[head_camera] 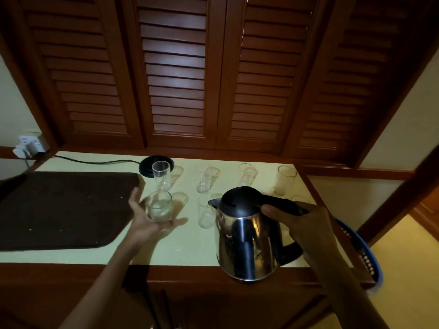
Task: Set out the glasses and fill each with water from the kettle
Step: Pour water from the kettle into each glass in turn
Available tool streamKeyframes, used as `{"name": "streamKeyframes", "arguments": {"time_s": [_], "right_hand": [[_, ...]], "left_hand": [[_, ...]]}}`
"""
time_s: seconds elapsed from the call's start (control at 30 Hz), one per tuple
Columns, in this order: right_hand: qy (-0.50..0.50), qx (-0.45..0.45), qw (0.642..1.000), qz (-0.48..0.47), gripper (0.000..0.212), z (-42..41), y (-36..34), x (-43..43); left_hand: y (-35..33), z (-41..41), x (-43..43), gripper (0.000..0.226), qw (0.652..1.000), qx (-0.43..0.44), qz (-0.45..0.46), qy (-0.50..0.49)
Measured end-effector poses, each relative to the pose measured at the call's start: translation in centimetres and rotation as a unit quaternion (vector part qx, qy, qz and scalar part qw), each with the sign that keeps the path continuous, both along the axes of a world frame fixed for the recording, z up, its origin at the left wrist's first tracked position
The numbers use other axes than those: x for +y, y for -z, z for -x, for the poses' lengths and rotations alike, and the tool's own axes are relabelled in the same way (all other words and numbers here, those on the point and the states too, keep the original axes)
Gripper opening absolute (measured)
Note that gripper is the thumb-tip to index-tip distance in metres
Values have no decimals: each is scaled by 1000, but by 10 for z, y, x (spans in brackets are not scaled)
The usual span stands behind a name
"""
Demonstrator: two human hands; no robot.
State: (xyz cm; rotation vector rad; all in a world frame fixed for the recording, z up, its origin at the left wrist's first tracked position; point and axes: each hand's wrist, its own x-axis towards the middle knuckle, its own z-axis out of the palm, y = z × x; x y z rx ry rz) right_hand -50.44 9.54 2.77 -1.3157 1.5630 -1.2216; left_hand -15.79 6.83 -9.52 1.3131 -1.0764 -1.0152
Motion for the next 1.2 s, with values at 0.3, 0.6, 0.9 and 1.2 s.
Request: {"name": "streamKeyframes", "arguments": {"time_s": [0.3, 0.6, 0.9, 1.2], "right_hand": [[-31, 3, 999, 7, 47, 35, 6, -4], [-64, 1, 998, 26, 51, 61, 2, 1], [-83, -1, 996, 23, 55, 73, 0, 6], [-97, 3, 995, 29, 45, 74, -2, 3]], "left_hand": [[24, 81, 24, 63, 974, -153, 8, -166], [33, 133, -39, 109, 979, -136, -26, -149], [28, 144, -65, 47, 980, -86, -25, -180], [25, 139, -27, 26, 986, -124, -21, -113]]}}
